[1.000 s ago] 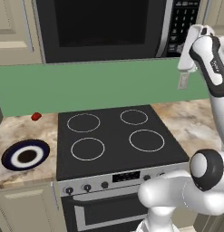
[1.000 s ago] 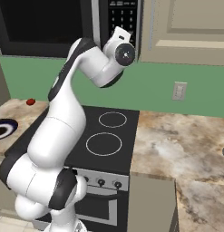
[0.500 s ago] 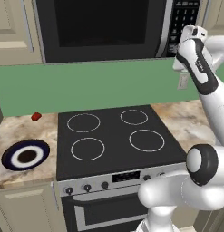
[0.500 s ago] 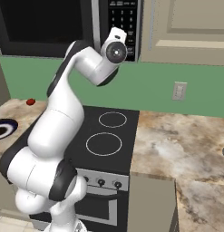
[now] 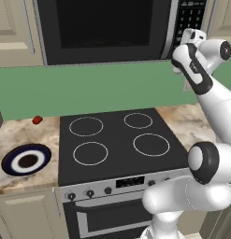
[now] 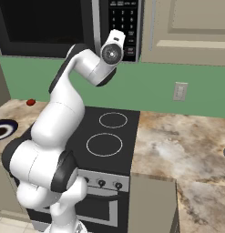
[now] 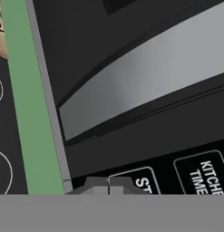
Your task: Pick the chicken drumstick from the counter and place it in the microwave. Then turn on the microwave.
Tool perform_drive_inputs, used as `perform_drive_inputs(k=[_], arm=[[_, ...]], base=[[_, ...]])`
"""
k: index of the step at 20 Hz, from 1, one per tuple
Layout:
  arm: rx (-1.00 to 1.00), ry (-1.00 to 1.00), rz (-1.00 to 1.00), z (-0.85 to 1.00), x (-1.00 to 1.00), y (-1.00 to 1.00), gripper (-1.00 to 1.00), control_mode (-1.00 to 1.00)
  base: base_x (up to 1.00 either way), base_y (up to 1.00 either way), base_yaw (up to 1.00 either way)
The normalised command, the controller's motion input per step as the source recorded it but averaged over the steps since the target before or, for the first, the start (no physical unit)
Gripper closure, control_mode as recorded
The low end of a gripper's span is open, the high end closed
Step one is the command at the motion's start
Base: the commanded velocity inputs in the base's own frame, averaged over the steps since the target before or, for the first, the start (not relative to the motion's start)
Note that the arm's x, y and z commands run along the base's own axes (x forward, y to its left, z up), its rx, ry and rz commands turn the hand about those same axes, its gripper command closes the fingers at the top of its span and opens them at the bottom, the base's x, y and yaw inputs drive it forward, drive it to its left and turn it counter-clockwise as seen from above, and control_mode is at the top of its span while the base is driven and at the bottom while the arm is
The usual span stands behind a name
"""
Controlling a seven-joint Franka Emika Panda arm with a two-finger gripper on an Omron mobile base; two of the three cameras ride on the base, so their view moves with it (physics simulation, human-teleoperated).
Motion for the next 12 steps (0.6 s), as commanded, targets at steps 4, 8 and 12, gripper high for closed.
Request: perform_drive_inputs(k=[4, 8, 12], arm=[[-0.02, 0.00, -0.03, -0.01, 0.41, 0.00, 1.00, -1.00], [-0.01, 0.00, -0.03, 0.00, 0.40, -0.01, 1.00, -1.00], [0.00, 0.00, -0.01, 0.00, 0.42, -0.16, 1.00, -1.00]], base=[[0.00, 0.00, 0.00], [0.00, 0.00, 0.00], [0.00, 0.00, 0.00]])
